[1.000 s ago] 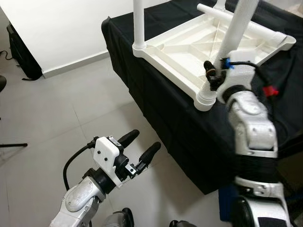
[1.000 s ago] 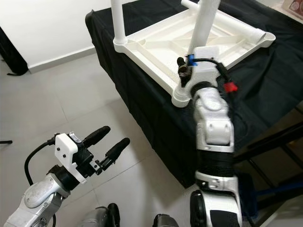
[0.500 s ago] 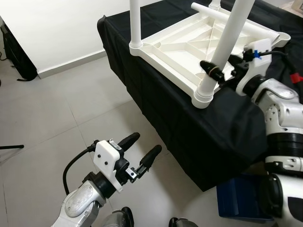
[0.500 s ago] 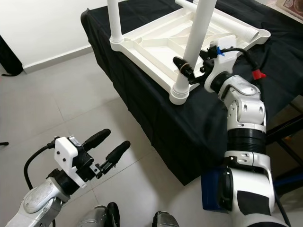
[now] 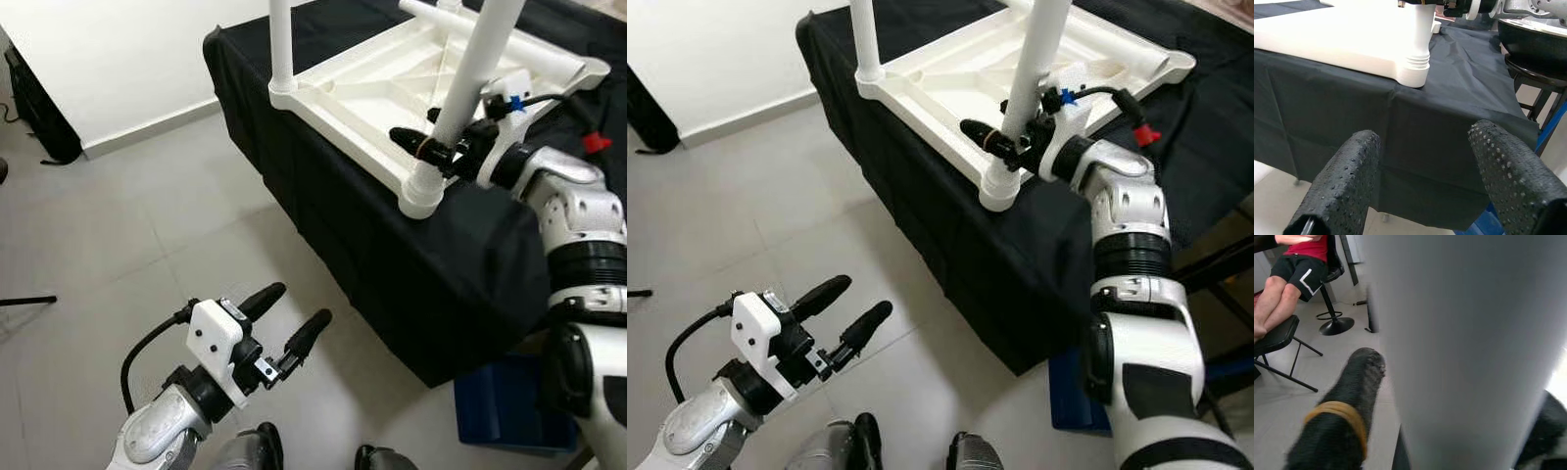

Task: Building children table

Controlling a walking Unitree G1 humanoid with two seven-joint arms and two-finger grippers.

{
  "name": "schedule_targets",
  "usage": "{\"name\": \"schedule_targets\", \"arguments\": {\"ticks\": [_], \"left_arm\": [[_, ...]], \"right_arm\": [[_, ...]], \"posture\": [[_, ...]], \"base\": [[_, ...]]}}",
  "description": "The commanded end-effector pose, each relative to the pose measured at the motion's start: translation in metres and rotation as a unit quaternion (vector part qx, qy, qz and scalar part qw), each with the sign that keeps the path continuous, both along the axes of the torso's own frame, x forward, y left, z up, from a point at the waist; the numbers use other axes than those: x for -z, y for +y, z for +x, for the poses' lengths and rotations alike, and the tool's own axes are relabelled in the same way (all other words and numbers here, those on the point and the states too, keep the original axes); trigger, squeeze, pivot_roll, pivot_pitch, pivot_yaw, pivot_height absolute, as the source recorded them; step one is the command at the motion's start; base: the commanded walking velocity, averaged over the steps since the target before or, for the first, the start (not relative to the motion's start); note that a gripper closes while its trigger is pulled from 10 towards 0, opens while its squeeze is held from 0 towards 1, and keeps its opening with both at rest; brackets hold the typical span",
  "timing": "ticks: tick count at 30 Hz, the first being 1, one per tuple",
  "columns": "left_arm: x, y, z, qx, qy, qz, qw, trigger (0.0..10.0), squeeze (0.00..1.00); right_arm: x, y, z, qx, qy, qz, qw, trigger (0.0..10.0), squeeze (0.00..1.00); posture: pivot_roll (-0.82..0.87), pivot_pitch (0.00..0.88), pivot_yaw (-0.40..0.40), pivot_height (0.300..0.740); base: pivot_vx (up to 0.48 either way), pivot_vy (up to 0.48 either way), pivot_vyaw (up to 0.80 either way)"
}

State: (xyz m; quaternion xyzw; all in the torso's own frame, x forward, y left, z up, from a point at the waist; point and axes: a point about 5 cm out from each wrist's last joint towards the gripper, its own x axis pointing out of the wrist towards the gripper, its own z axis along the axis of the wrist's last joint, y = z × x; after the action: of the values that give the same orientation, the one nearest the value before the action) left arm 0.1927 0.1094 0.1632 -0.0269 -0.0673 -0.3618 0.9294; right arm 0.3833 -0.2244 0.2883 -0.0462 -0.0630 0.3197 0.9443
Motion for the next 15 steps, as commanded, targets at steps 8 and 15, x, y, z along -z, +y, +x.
{"name": "schedule_targets", "arguments": {"ticks": [8,15], "left_arm": [[0.005,0.002,0.003,0.003,0.008,0.008,1.000,10.0,0.00],[0.006,0.001,0.007,0.001,0.005,0.008,1.000,10.0,0.00]], "right_arm": [[0.021,-0.023,-0.003,0.104,0.005,0.018,0.994,0.0,0.00],[0.030,-0.022,-0.007,0.298,-0.018,-0.015,0.954,0.0,0.00]], "posture": [[0.03,0.250,-0.006,0.740],[0.00,0.232,-0.014,0.740]], "base": [[0.000,0.000,0.00],[0.000,0.000,0.00]]}}
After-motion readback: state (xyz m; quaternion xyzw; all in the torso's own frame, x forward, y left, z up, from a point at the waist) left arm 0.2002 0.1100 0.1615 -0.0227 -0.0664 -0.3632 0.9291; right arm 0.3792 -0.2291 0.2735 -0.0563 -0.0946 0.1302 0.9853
